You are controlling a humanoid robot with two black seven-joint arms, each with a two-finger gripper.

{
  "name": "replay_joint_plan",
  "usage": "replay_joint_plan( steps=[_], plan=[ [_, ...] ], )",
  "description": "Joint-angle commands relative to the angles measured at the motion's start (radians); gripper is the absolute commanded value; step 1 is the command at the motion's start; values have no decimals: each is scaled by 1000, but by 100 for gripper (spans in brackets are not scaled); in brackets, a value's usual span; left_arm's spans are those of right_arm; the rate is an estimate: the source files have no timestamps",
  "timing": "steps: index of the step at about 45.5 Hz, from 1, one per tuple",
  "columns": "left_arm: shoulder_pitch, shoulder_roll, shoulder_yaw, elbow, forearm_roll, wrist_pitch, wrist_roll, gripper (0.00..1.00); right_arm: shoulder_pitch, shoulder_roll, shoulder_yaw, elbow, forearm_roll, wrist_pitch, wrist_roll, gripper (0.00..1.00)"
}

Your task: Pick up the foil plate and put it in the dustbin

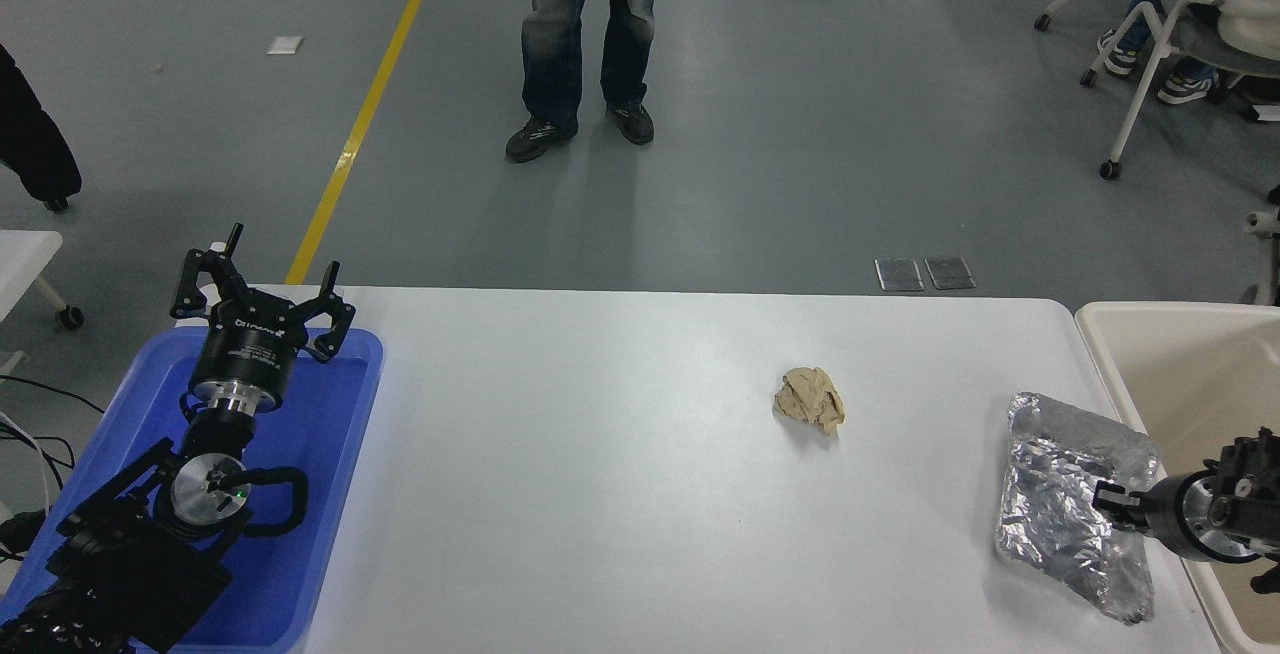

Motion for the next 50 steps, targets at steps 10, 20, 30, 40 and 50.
replay_joint_plan(
  steps=[10,20,30,40,50],
  plan=[
    [0,0,0,0,-1,0,0,100,248,-142,-34,93,-3,123,-2,0],
    [0,0,0,0,0,0,0,100,508,-211,-168,139,-3,248,-2,0],
    [0,0,0,0,0,0,0,100,722,-248,-251,143,-13,390,-2,0],
    [0,0,0,-2,0,0,0,100,896,-268,-315,143,-50,515,-2,0],
    [0,0,0,0,0,0,0,100,1027,-277,-381,143,-66,584,-2,0]
  ],
)
